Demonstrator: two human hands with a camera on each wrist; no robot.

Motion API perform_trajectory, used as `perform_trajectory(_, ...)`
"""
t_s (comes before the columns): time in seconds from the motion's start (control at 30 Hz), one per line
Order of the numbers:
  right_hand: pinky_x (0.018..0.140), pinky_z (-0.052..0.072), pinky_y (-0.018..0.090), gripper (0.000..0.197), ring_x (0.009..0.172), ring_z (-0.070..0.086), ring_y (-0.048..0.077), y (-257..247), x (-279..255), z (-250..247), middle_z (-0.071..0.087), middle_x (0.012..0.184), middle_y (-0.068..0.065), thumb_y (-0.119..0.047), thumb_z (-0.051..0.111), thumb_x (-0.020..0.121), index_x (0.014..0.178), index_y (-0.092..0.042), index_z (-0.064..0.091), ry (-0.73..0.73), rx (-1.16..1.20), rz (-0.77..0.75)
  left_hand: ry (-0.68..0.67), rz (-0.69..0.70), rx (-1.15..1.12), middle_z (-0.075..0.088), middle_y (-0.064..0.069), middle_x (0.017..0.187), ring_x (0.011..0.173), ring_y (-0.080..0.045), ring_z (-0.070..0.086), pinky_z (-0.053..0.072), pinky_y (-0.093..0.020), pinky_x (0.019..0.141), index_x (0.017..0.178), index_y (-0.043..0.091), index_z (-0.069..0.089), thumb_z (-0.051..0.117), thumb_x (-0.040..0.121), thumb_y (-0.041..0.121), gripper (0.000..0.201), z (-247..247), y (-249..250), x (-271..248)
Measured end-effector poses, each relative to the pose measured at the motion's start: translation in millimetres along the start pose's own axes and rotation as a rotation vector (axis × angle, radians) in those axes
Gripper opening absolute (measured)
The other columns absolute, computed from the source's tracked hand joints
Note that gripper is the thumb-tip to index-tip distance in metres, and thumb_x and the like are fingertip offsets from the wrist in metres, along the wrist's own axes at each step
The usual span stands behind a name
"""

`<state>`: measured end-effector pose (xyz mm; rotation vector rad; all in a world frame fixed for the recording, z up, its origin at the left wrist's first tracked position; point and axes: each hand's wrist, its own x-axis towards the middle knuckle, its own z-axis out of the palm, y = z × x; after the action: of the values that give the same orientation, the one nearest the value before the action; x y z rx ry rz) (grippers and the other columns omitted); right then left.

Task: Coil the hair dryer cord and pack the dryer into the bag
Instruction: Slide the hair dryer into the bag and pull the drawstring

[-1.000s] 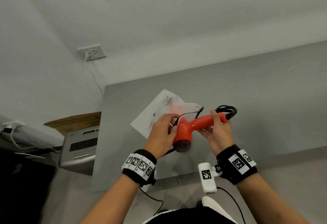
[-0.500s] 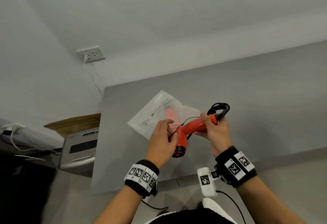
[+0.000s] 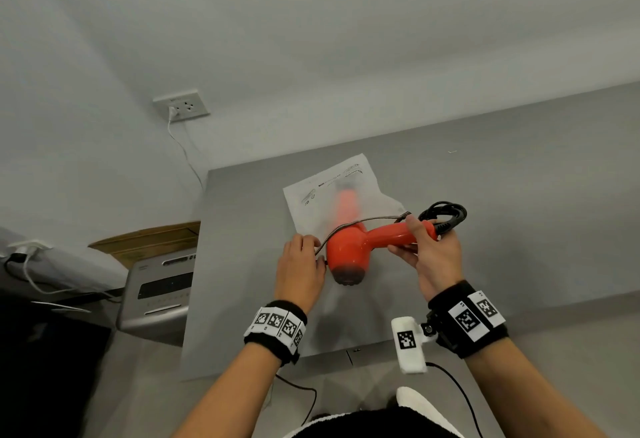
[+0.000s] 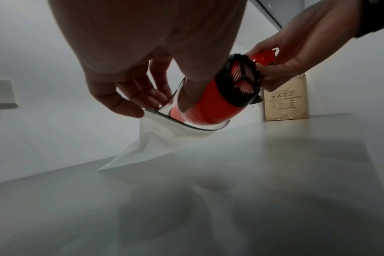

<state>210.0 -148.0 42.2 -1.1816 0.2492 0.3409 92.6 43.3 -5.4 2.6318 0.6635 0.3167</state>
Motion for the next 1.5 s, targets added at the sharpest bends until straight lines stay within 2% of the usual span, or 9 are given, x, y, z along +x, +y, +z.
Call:
perform_trajectory(0.17,0.073,0.065,0.046,0.022,0.090,0.072,0.030,3,5,1,0.067,0.103,0.015,-0.013,0.072,0.093,0.108,-0.008,0.057,0.031,0.049,0.036,-0.004,0.017,-0.055,0.062,-0.006,0.102,0.093,-0.024,0.058,0.048,-0.031,0.077,0.104,0.009,0.061,0.058,0.097,0.008,0.009,1,8,8)
perform_trajectory(0.33,0.086,0.061,0.055,0.019,0.105,0.071,0.038,3,10,-1,0.067,0.101,0.019,-0.010,0.072,0.092,0.093,-0.010,0.053,0.131,0.140,0.036,-0.046,0.087,-0.191,0.058,0.000,0.098,0.081,-0.016,0.054,0.050,-0.030,0.071,0.100,0.013,0.058,0.058,0.097,0.013,0.003,1,28,-25)
perform_trajectory(0.5,0.082,0.062,0.054,0.023,0.109,0.069,0.044,16,0,6,0.065,0.106,0.023,-0.010,0.076,0.088,0.096,-0.010,0.054,0.148,0.148,-0.010,-0.098,0.147,-0.344,0.055,0.007,0.094,0.079,-0.011,0.053,0.049,-0.027,0.072,0.101,0.017,0.057,0.061,0.095,0.016,0.007,-6,70,-40)
perform_trajectory(0.67,0.085,0.063,0.048,0.025,0.112,0.067,0.040,15,-15,14,0.065,0.100,0.014,-0.007,0.077,0.086,0.099,-0.012,0.057,0.041,0.042,-0.076,-0.073,0.060,-0.288,0.055,0.007,0.112,0.097,-0.012,0.058,0.054,-0.028,0.084,0.124,0.025,0.047,0.065,0.093,0.032,0.036,-29,81,-12)
perform_trajectory(0.8,0.090,0.061,0.049,0.027,0.099,0.072,0.022,18,-28,15,0.072,0.096,-0.002,-0.028,0.085,0.078,0.094,-0.034,0.064,-0.064,-0.252,-0.222,-0.007,0.009,-0.204,0.051,0.003,0.126,0.113,-0.013,0.054,0.053,-0.029,0.094,0.128,0.024,0.045,0.065,0.095,0.028,0.039,-41,90,27)
perform_trajectory(0.97,0.082,0.054,0.017,0.030,0.090,0.066,-0.001,13,-49,16,0.070,0.092,-0.009,-0.020,0.081,0.084,0.094,-0.040,0.060,-0.212,-0.459,-0.402,0.016,-0.007,-0.243,0.061,0.006,0.092,0.083,-0.013,0.057,0.044,-0.023,0.074,0.100,0.019,0.061,0.060,0.097,0.025,0.006,-51,101,65)
perform_trajectory(1.1,0.081,0.056,0.020,0.021,0.088,0.069,0.007,9,-52,13,0.073,0.092,-0.007,-0.016,0.077,0.086,0.096,-0.030,0.065,-0.421,-0.620,-0.449,-0.037,-0.062,-0.400,0.065,0.007,0.076,0.068,0.000,0.055,0.038,-0.009,0.062,0.091,0.018,0.073,0.067,0.093,0.021,0.007,-63,100,81)
perform_trajectory(1.3,0.081,0.058,0.031,0.018,0.083,0.067,0.011,3,-41,12,0.071,0.090,-0.007,-0.020,0.063,0.085,0.098,-0.033,0.066,-0.577,-0.833,-0.467,-0.091,-0.105,-0.530,0.074,0.001,0.076,0.070,-0.014,0.070,0.062,-0.034,0.077,0.088,0.019,0.080,0.072,0.086,0.015,0.010,-70,87,77)
perform_trajectory(1.5,0.065,0.045,0.023,0.025,0.066,0.056,0.006,-4,-32,21,0.062,0.079,-0.014,-0.017,0.059,0.086,0.103,-0.030,0.072,-0.613,-1.002,-0.381,-0.057,-0.156,-0.584,0.071,0.006,0.067,0.069,-0.018,0.072,0.063,-0.041,0.078,0.082,0.020,0.080,0.075,0.082,0.017,0.006,-72,86,65)
